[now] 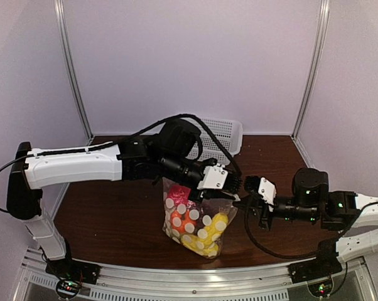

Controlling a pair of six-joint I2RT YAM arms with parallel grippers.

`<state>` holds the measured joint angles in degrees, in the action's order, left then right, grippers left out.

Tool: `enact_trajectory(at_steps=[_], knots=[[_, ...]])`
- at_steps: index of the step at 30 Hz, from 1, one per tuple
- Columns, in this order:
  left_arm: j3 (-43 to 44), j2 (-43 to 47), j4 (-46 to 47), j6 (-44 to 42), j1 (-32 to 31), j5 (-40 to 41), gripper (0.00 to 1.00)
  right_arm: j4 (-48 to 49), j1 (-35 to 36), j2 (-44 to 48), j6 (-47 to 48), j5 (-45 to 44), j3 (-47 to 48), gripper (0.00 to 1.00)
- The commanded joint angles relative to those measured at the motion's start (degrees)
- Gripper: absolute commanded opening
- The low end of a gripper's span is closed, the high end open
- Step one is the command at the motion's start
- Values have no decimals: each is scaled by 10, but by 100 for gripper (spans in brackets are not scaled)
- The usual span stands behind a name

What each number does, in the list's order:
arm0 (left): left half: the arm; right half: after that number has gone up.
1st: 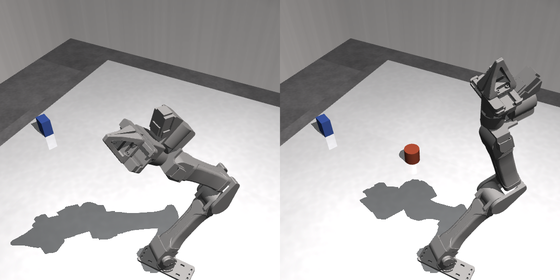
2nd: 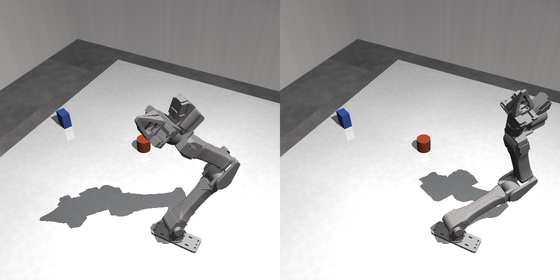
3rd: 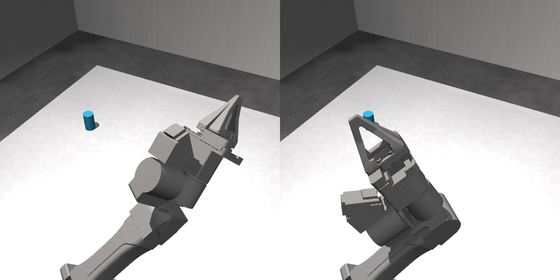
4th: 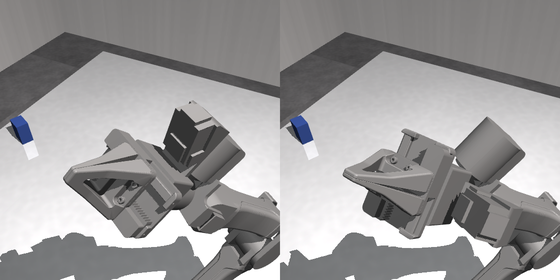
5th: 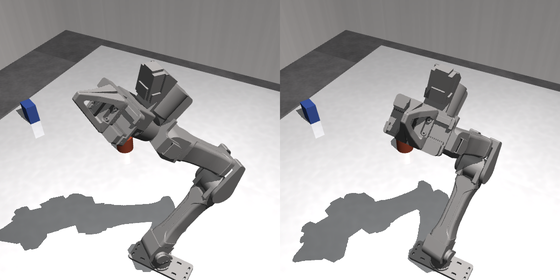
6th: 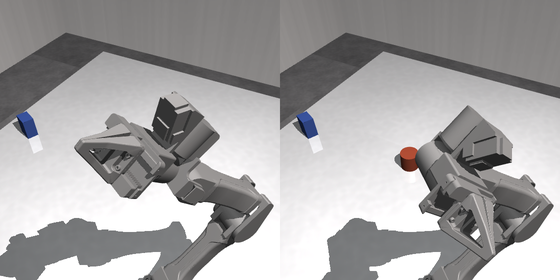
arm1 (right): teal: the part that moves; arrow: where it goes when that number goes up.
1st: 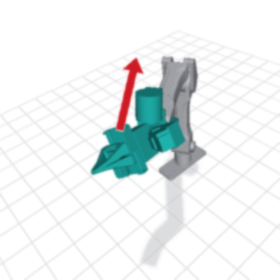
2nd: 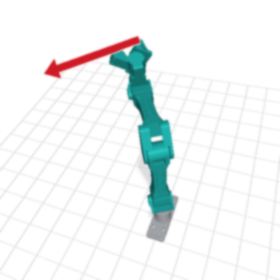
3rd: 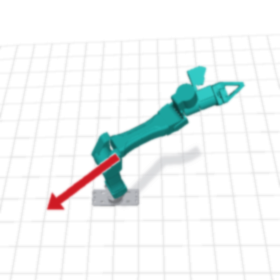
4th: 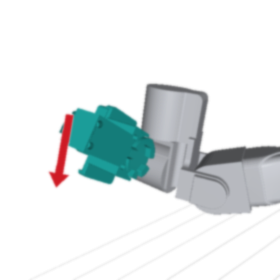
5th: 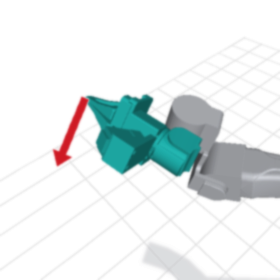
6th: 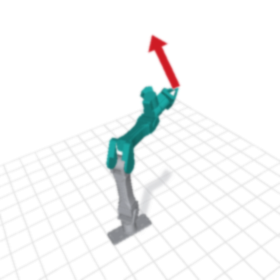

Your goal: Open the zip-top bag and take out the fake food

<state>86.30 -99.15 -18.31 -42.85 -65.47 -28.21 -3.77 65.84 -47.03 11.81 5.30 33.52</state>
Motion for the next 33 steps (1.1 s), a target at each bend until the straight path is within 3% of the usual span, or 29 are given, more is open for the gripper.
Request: enact_trajectory(at_steps=[1, 4, 7, 9, 20, 33], knots=[[15, -11, -18, -7, -2, 2, 17, 14, 5, 11, 0, -13, 18, 0], [14, -11, -18, -7, -3, 5, 17, 14, 5, 12, 1, -14, 17, 0], [18, -15, -15, -5, -3, 7, 30, 15, 5, 12, 2, -12, 17, 0], [22, -18, -15, -5, -3, 3, 32, 15, 5, 9, 3, -12, 17, 0], [20, -13, -31, -9, -3, 0, 8, 12, 5, 13, 0, -22, 14, 0], [-60, 44, -23, 18, 41, 63, 8, 16, 5, 40, -4, -44, -2, 0]])
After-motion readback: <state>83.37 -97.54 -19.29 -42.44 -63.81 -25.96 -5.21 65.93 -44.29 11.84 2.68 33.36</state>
